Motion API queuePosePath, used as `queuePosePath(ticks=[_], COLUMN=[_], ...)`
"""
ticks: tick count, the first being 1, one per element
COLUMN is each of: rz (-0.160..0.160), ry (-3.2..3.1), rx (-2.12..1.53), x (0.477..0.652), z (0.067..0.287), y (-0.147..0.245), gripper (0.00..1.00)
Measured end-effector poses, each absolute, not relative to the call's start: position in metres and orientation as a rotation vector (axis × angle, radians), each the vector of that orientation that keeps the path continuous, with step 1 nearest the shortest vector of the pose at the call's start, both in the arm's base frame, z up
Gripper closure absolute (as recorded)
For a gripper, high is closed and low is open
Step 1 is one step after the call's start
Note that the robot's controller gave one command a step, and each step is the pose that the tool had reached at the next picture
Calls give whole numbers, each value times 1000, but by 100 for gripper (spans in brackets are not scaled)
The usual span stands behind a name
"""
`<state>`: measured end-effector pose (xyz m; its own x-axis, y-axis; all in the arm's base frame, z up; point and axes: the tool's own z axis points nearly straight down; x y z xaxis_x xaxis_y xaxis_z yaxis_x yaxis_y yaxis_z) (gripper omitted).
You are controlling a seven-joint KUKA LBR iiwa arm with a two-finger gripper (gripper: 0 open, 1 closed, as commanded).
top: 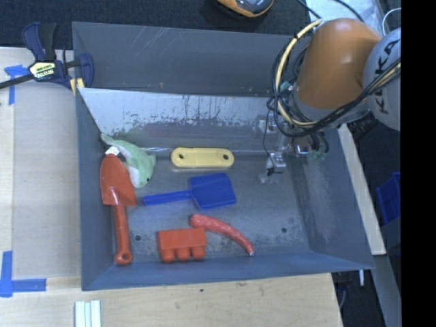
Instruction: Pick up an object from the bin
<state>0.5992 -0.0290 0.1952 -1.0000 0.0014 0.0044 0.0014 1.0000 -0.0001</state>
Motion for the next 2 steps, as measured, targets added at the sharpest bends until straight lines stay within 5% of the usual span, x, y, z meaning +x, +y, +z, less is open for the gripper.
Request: queuePosePath(ticks=[1, 2], rz=[0, -1], ry=[-3146, -3120], rx=[-1, 358], x=[600, 595], z=[201, 73], y=[-29, 42], gripper=[0, 0])
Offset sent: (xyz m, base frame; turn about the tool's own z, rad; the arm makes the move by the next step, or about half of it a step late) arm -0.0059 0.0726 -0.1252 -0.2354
